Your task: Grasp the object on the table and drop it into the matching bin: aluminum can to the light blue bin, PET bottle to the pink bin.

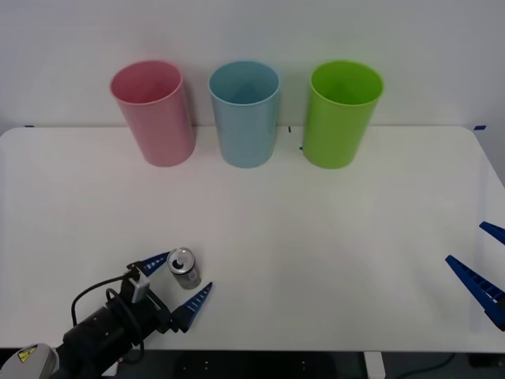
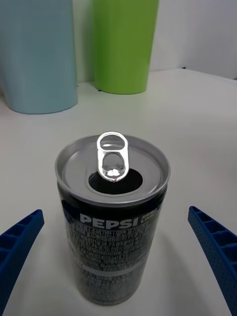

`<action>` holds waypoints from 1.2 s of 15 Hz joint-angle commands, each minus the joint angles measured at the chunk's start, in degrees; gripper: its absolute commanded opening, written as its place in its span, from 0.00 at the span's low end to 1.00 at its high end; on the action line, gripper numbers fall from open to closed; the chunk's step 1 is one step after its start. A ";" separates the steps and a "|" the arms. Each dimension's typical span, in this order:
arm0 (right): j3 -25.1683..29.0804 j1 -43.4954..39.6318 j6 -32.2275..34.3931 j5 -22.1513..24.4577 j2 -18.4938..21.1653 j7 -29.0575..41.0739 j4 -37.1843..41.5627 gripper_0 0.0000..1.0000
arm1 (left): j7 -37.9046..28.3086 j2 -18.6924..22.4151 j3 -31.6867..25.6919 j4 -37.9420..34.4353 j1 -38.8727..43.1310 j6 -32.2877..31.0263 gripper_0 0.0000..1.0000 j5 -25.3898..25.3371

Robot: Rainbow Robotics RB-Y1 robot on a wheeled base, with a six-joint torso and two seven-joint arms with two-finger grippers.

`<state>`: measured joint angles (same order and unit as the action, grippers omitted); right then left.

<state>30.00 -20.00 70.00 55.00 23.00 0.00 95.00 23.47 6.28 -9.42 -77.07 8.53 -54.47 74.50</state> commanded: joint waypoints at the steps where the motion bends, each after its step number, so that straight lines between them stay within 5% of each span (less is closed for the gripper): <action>1: 0.00 0.00 0.00 0.00 0.00 0.00 0.00 1.00 | 0.00 -0.13 1.07 0.08 -0.53 1.65 1.00 0.03; 6: 0.00 0.00 0.00 0.00 0.00 0.00 0.00 1.00 | 0.00 -0.13 1.86 -0.01 -0.62 2.71 1.00 0.03; 7: 0.00 0.00 0.00 0.00 0.00 0.00 0.00 1.00 | 0.09 -0.13 1.86 -0.01 -0.62 2.79 0.89 0.03; 8: 0.00 0.00 0.00 0.00 0.00 0.00 0.00 1.00 | 0.00 -0.13 1.86 -0.01 -0.71 2.71 0.39 -0.06; 9: 0.00 0.00 0.00 0.00 0.00 0.00 0.00 1.00 | -0.09 -0.13 1.86 0.08 -0.62 2.88 0.05 -0.49; 18: 0.00 0.00 0.00 0.00 0.00 0.00 0.00 1.00 | 0.00 -0.13 1.16 -0.01 -0.62 3.06 0.00 -0.58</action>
<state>30.00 -20.00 70.00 55.00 23.00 0.01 95.00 23.41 6.15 -8.12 -77.07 7.90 -51.41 73.91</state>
